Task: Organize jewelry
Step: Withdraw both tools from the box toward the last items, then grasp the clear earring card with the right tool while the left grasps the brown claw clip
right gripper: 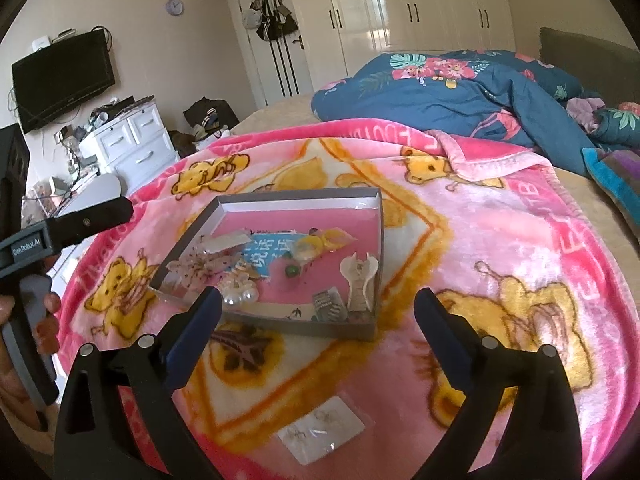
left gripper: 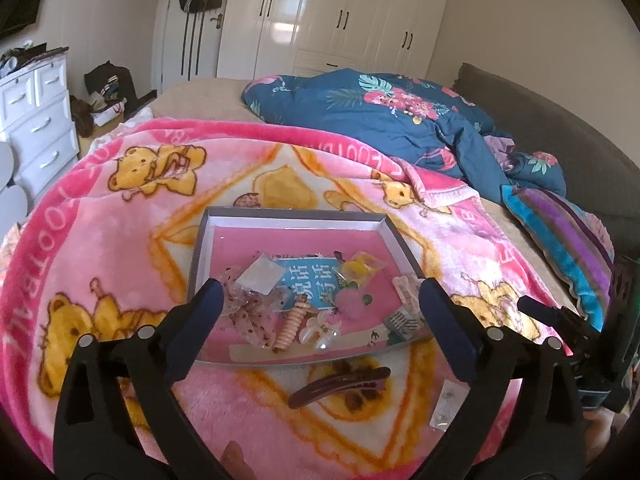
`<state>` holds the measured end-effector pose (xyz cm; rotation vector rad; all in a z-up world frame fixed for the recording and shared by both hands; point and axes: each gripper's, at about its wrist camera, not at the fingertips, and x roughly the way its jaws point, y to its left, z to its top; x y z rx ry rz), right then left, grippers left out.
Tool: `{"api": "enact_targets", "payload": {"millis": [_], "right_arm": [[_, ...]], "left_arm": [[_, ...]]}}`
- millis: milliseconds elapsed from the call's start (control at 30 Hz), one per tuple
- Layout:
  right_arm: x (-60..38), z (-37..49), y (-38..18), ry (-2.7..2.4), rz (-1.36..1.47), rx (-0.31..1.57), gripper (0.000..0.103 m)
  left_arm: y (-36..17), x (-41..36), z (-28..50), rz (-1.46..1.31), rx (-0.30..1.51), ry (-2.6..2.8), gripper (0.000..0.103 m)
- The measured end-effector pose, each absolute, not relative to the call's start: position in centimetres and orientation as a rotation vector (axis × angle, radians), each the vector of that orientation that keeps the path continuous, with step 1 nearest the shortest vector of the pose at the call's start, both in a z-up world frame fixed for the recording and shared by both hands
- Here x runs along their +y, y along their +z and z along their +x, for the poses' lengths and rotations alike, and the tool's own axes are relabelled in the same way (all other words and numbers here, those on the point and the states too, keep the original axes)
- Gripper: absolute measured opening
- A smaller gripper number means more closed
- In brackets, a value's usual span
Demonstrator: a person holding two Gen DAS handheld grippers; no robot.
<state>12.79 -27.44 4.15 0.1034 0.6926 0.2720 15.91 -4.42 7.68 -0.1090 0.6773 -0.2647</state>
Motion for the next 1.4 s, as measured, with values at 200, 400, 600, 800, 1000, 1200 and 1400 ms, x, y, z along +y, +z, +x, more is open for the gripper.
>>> {"api": "enact_targets", "payload": {"millis": [200, 400, 600, 800, 1000, 1200, 1400], "right_arm": [[-28.2, 11.5, 3.6, 0.268, 0.089, 0.708, 0.096], [-28.8, 10.3, 2.8, 0.273, 0.073, 0.723, 0.096], [-28.6, 9.5, 1.8, 0.296, 0.035, 0.756, 0.096], [-28.1, 8.4, 0.6, 0.332, -0.023, 0.784, 0.096], [-27.4, 7.7, -1.0, 0.376, -0.076, 0.821, 0.096], [-26.9, 7.5, -2.9, 0.401, -0.116, 0.855, 0.096], [-26.4, 8.2, -4.7, 0.416, -0.148, 0.879, 0.097]], "left_arm": [[7.3, -4.4, 14.8, -0.080, 0.683, -0.248, 0.093], [6.5, -4.2, 13.7, -0.061, 0.700, -0.234, 0.093], [5.1, -4.7, 13.0, -0.036, 0.736, -0.240, 0.093], [2.6, -5.6, 12.9, -0.019, 0.813, -0.271, 0.093], [-0.1, -6.6, 13.2, -0.011, 0.887, -0.302, 0.093], [-2.0, -6.9, 13.7, -0.013, 0.939, -0.306, 0.093], [-3.6, -7.4, 14.7, -0.031, 0.980, -0.310, 0.093]]}}
